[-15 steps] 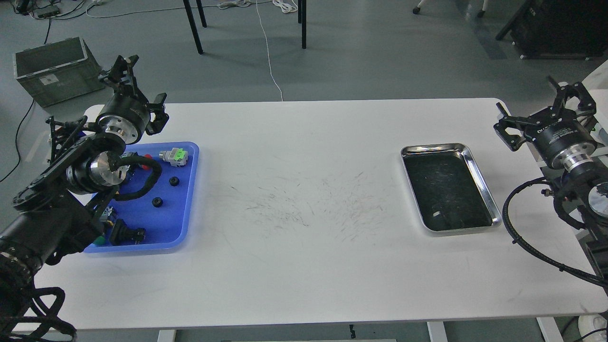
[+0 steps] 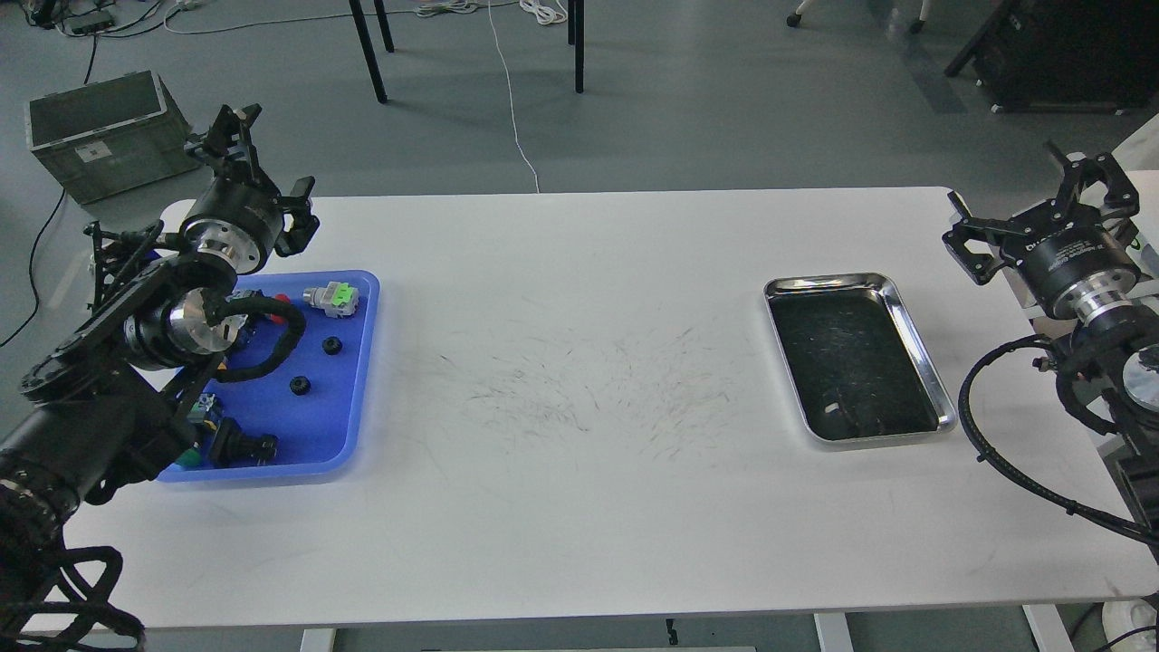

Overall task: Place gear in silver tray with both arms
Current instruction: 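Move the left gripper toward the black gears in the blue tray, then lower the left gripper onto a small black gear in the blue tray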

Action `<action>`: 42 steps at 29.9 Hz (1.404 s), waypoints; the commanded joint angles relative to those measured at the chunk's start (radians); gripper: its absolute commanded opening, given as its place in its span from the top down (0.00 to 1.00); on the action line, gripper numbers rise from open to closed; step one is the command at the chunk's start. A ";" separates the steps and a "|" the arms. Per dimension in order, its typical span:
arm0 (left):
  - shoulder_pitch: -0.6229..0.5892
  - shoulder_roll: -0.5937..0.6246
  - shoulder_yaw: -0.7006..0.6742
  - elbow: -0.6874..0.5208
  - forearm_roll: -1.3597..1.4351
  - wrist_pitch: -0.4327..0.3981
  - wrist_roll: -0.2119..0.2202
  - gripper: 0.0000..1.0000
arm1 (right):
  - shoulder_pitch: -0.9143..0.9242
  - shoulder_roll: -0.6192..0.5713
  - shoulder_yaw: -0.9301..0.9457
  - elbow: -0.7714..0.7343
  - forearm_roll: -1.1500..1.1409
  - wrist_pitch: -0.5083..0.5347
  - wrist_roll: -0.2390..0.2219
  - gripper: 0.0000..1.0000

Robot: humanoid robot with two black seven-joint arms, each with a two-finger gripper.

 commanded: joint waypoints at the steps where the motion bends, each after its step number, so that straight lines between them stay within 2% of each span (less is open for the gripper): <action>1: 0.000 0.004 0.012 0.004 0.003 -0.001 0.005 0.02 | 0.000 0.000 0.001 0.000 0.000 0.000 -0.001 0.01; 7: 0.006 0.009 0.017 -0.003 0.016 -0.059 0.001 0.02 | 0.002 -0.002 0.005 0.000 0.000 0.000 -0.001 0.01; 16: 0.006 0.029 0.023 -0.014 0.022 -0.058 0.002 0.02 | 0.002 -0.008 0.003 0.013 0.000 0.000 -0.001 0.01; 29: 0.003 0.081 0.150 -0.080 0.022 -0.054 0.001 0.02 | 0.015 -0.008 -0.003 0.013 0.000 0.000 -0.002 0.01; 42: 0.012 0.298 0.279 -0.315 0.129 -0.061 0.002 0.02 | 0.015 -0.012 -0.002 0.025 0.000 0.000 -0.002 0.01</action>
